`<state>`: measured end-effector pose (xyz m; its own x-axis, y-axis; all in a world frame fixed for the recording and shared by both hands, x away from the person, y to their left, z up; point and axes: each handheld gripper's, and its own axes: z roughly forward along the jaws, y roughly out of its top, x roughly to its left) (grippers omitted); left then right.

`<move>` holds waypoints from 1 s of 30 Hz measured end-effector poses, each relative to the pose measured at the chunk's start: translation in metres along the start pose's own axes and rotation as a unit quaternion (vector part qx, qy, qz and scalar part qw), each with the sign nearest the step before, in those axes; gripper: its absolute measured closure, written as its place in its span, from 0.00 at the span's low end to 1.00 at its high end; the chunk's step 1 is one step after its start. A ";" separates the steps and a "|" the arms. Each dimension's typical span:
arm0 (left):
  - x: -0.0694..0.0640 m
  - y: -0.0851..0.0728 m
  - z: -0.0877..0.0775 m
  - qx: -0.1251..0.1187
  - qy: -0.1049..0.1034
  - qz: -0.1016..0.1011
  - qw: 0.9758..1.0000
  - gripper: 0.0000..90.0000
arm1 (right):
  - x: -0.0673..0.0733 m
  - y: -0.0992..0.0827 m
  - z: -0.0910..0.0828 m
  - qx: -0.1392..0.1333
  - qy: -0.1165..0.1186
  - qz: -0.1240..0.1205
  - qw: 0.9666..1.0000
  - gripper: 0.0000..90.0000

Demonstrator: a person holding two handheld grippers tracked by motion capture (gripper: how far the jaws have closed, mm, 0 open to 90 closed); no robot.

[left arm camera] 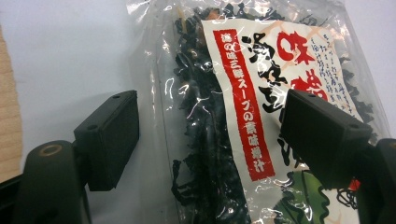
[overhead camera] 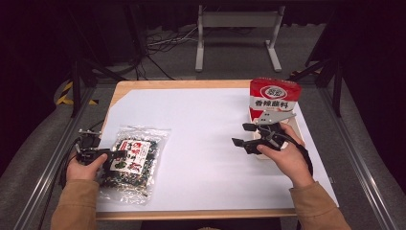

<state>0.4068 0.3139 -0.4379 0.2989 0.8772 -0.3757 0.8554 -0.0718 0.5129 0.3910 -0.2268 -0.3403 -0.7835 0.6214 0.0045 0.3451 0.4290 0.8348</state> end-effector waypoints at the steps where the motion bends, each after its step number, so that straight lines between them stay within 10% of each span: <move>1: 0.000 0.000 0.000 -0.001 -0.003 0.000 1.000 0.24 | 0.000 0.000 0.000 0.001 0.000 0.000 1.000 0.34; 13: 0.000 -0.007 0.000 -0.028 -0.030 -0.007 0.999 0.62 | 0.005 0.000 0.006 0.014 0.009 0.004 1.000 0.36; 21: -0.007 -0.006 -0.006 -0.039 0.004 0.003 0.999 0.84 | 0.010 -0.002 0.009 0.068 0.038 0.012 0.997 0.69; 30: -0.011 -0.006 -0.020 -0.088 -0.015 0.007 0.996 0.95 | 0.017 -0.003 0.010 0.077 0.052 0.012 0.996 0.72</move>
<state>0.3896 0.3145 -0.4212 0.3249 0.8623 -0.3883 0.7639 0.0027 0.6453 0.3822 -0.2110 -0.3480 -0.8205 0.5650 0.0871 0.4337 0.5158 0.7388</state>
